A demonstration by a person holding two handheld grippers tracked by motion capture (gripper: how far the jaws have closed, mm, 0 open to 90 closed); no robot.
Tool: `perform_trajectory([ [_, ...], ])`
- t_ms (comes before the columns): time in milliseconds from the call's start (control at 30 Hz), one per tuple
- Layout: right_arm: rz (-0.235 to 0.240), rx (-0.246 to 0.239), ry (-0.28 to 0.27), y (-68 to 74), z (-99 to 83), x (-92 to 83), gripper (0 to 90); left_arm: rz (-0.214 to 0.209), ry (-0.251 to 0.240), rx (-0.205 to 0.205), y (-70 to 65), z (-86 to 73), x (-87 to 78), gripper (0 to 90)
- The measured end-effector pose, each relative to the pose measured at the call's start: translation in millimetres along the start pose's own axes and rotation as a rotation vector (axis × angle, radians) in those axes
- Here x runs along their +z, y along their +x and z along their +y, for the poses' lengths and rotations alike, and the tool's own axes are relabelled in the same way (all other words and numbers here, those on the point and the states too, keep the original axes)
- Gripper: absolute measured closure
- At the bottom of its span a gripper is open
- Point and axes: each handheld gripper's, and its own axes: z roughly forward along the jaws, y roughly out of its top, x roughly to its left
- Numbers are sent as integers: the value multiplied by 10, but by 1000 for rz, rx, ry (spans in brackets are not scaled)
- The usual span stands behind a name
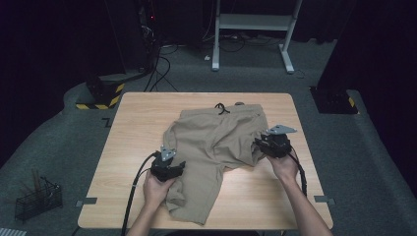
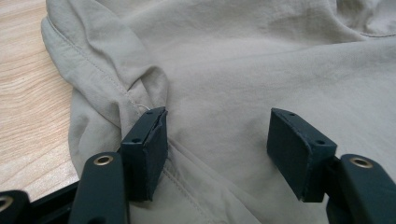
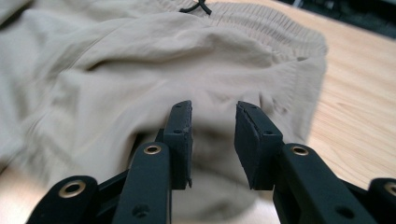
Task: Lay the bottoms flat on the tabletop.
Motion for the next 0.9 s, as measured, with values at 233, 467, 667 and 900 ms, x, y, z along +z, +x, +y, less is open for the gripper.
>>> perform_trajectory([
  [233, 69, -90, 21, 217, -430, -178, 595, 0, 0, 0, 0, 0, 0, 381],
  [467, 113, -132, 40, 496, -524, 64, 720, 0, 0, 0, 1, 0, 0, 381],
  [667, 98, -106, -30, 394, -194, 83, 881, 0, 0, 1, 1, 0, 0, 382],
  [900, 54, -41, -51, 238, 241, 315, 877, 0, 0, 1, 0, 0, 0, 381],
])
